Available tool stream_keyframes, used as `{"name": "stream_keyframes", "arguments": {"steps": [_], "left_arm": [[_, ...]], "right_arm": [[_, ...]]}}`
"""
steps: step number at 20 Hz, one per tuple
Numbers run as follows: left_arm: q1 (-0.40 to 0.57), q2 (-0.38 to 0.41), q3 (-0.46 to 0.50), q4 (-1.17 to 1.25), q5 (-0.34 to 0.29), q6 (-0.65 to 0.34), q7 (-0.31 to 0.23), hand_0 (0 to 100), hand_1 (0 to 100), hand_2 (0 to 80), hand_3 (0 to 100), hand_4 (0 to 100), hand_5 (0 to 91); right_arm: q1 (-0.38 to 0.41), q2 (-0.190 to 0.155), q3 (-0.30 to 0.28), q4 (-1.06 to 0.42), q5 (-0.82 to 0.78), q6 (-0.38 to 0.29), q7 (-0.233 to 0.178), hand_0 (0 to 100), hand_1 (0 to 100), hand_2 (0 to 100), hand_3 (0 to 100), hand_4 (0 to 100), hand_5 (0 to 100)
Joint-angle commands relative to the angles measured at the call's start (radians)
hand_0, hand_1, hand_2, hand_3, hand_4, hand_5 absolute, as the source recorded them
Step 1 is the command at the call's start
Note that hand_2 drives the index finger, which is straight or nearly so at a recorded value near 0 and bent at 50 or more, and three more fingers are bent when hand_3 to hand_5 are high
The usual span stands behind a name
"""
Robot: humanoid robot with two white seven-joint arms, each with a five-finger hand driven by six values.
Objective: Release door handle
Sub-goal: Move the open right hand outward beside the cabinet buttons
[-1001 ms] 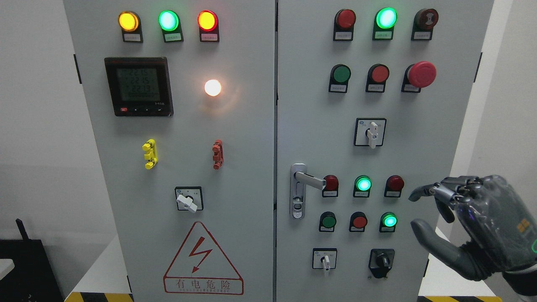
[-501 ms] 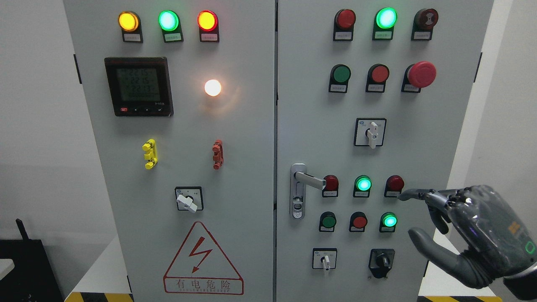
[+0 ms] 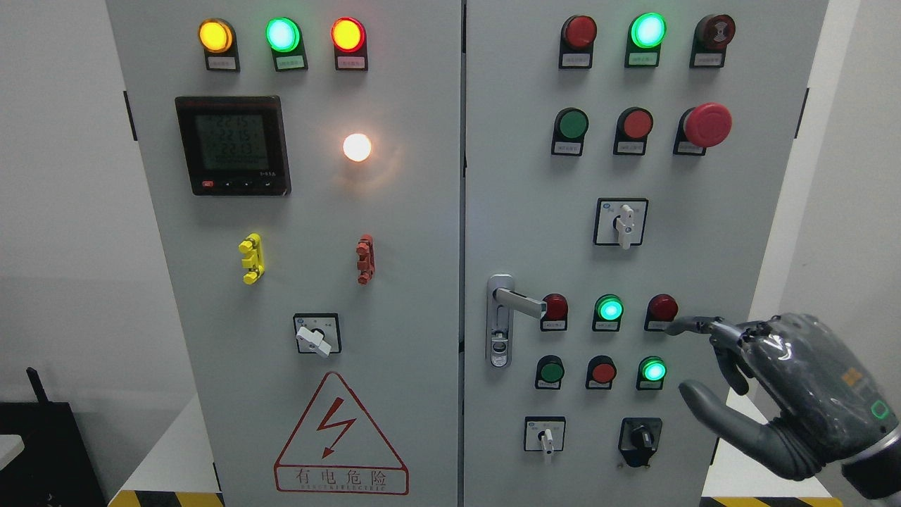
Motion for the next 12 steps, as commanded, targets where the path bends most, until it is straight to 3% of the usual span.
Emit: {"name": "stream_keyframes", "arguments": {"steps": [1,6,9,12], "left_arm": [[-0.003,0.0,0.002,0.009,0.0,-0.001,0.001,12,39,0.0,0,0,0.0],[-0.003,0.0,0.002,0.009,0.0,-0.001,0.001,12,39,0.0,0,0,0.0],[-0.003,0.0,0.002,0.009,0.0,-0.001,0.001,12,39,0.0,0,0,0.0],[-0.003,0.0,0.002,0.009,0.0,-0.001,0.001,12,39,0.0,0,0,0.0]], "right_arm": [[-0.13,0.016,0.17,-0.016,-0.009,0.052,0.0,46,0,27,94,98,100],[-0.221,0.139,0.31,-0.016,-0.009,0.161,0.0,45,0,31,96,99,100],[-0.302,0.147,0.373,-0.016,-0.011,0.198,0.0,45,0,33,97,100,100],[-0.313,0.154,0.382,-0.017,-0.011,0.212,0.0,46,0,37,99,100,100]]}}
